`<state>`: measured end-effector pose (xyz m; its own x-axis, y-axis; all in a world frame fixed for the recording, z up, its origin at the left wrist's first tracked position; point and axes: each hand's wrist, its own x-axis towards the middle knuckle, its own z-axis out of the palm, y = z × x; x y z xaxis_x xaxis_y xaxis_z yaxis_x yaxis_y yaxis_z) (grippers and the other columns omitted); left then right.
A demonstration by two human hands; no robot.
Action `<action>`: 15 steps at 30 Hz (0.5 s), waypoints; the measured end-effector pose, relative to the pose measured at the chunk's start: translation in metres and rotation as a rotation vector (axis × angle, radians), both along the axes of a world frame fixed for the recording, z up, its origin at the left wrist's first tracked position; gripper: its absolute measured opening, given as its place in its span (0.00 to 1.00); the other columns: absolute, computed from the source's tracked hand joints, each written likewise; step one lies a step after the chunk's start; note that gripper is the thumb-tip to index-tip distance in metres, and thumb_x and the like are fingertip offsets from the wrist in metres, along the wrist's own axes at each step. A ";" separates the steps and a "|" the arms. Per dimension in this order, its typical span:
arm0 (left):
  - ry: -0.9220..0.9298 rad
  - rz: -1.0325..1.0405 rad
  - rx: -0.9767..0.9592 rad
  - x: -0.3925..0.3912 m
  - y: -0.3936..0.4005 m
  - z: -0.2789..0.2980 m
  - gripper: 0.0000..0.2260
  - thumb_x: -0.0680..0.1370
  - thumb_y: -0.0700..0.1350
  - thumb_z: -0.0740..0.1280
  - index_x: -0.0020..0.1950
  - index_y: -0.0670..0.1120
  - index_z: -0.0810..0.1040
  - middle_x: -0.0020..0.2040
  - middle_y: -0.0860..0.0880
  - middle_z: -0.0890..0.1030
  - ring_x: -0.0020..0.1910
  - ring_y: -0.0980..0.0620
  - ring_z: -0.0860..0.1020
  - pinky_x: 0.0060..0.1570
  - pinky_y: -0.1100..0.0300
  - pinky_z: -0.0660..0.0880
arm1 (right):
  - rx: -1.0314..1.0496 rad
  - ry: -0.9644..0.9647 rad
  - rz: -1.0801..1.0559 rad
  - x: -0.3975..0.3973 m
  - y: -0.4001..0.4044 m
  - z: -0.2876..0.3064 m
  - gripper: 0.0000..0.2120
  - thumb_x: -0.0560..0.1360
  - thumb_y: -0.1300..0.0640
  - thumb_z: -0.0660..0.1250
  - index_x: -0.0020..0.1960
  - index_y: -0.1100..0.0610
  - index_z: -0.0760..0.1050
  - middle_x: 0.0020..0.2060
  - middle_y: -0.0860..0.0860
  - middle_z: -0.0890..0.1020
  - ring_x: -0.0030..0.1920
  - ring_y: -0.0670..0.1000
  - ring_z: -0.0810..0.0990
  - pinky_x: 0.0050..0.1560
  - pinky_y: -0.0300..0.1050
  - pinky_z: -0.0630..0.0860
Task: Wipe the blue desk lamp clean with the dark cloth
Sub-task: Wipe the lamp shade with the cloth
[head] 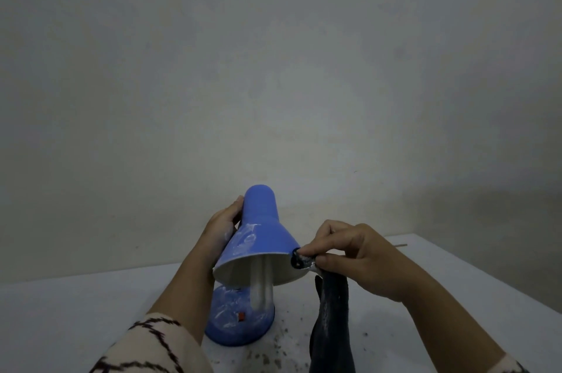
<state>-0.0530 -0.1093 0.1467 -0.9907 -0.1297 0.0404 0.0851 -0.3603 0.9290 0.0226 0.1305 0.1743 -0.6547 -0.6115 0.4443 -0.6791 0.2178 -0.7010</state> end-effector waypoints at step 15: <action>0.018 0.071 -0.144 0.031 0.004 0.012 0.14 0.78 0.54 0.60 0.50 0.45 0.78 0.56 0.46 0.78 0.52 0.44 0.78 0.47 0.52 0.75 | -0.013 0.134 -0.055 0.016 -0.017 0.011 0.13 0.73 0.63 0.67 0.49 0.46 0.82 0.39 0.41 0.78 0.45 0.44 0.78 0.51 0.42 0.78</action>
<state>-0.0217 -0.1057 0.1588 -0.9782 -0.1910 0.0811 0.1224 -0.2158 0.9687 0.0386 0.1137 0.1849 -0.6218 -0.5697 0.5374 -0.7538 0.2491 -0.6081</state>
